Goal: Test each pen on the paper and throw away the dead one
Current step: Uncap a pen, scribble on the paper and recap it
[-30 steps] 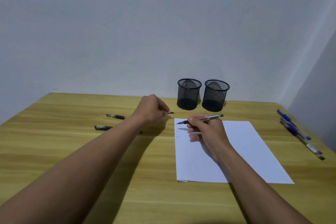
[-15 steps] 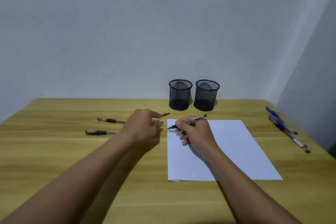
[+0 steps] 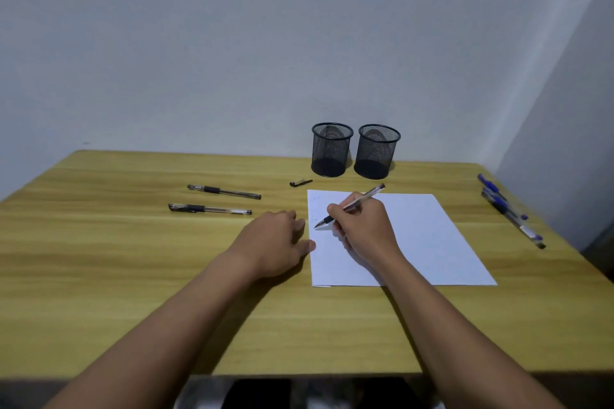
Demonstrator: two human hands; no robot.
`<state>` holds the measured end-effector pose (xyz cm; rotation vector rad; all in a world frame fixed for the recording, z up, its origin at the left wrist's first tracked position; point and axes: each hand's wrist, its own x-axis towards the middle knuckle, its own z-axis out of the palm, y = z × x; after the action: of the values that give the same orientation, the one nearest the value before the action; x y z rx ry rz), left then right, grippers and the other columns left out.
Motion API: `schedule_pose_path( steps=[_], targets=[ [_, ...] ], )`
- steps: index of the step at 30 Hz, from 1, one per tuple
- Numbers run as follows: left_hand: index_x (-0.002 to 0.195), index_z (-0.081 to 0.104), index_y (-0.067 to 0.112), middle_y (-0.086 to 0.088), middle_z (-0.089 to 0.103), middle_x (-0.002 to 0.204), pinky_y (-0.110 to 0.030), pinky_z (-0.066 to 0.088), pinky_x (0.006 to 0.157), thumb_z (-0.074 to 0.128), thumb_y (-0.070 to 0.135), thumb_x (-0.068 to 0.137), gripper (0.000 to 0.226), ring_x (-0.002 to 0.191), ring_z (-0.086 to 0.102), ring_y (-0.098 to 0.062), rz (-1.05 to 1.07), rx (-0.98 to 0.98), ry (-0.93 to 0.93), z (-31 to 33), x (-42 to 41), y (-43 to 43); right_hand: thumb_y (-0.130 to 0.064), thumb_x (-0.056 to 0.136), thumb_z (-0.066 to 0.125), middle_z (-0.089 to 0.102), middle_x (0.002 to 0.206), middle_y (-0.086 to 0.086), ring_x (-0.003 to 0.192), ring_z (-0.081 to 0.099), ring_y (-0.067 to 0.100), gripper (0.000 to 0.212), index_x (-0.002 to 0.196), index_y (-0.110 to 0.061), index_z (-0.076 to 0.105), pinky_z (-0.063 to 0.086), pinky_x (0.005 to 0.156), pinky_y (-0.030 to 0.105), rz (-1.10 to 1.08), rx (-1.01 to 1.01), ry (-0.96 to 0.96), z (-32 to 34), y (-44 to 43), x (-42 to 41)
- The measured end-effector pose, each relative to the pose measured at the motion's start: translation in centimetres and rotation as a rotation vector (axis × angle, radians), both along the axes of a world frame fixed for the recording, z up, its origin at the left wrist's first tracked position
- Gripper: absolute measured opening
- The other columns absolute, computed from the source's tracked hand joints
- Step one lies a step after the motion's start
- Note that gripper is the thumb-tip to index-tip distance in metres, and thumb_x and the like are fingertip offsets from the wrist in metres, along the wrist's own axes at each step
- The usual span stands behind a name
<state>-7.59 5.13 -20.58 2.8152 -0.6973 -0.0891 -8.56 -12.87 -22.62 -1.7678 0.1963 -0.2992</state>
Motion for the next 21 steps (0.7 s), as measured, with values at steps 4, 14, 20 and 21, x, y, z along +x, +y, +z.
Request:
schedule_pose_path(
  steps=[4,14,20,21],
  targets=[
    [0.129,0.060,0.016,-0.005,0.056,0.135,-0.043,0.047,0.097,0.051,0.056,0.092,0.055,0.119,0.054,-0.029,0.016,0.009,0.015,0.19,-0.17,-0.09,-0.026,0.080,0.071,0.071,0.066,0.010,0.070,0.071,0.038,0.018,0.076,-0.010,0.065,0.059,0.065,0.055,0.017,-0.078,0.024,-0.24,0.05,-0.05],
    [0.142,0.052,0.020,-0.005,0.047,0.149,-0.043,0.041,0.108,0.051,0.053,0.094,0.058,0.133,0.045,-0.029,0.031,0.024,0.050,0.83,-0.37,-0.41,-0.027,0.086,0.073,0.071,0.070,0.003,0.075,0.073,0.026,0.016,0.080,-0.012,0.069,0.064,0.070,0.054,-0.027,-0.155,0.045,-0.21,0.25,-0.08],
    [0.144,0.050,0.022,-0.004,0.043,0.153,-0.041,0.039,0.109,0.051,0.053,0.095,0.058,0.137,0.042,-0.028,0.036,0.030,0.052,0.83,-0.40,-0.54,-0.024,0.086,0.073,0.071,0.073,0.003,0.078,0.074,0.023,0.014,0.081,-0.011,0.070,0.063,0.072,0.055,-0.056,-0.157,0.048,-0.18,0.14,-0.28],
    [0.144,0.050,0.023,-0.004,0.044,0.152,-0.041,0.039,0.109,0.051,0.054,0.094,0.058,0.136,0.042,-0.028,0.039,0.031,0.053,0.82,-0.39,-0.54,-0.023,0.085,0.073,0.071,0.072,0.003,0.078,0.074,0.024,0.014,0.080,-0.010,0.070,0.063,0.071,0.056,-0.056,-0.154,0.045,-0.20,0.12,-0.29]
  ],
)
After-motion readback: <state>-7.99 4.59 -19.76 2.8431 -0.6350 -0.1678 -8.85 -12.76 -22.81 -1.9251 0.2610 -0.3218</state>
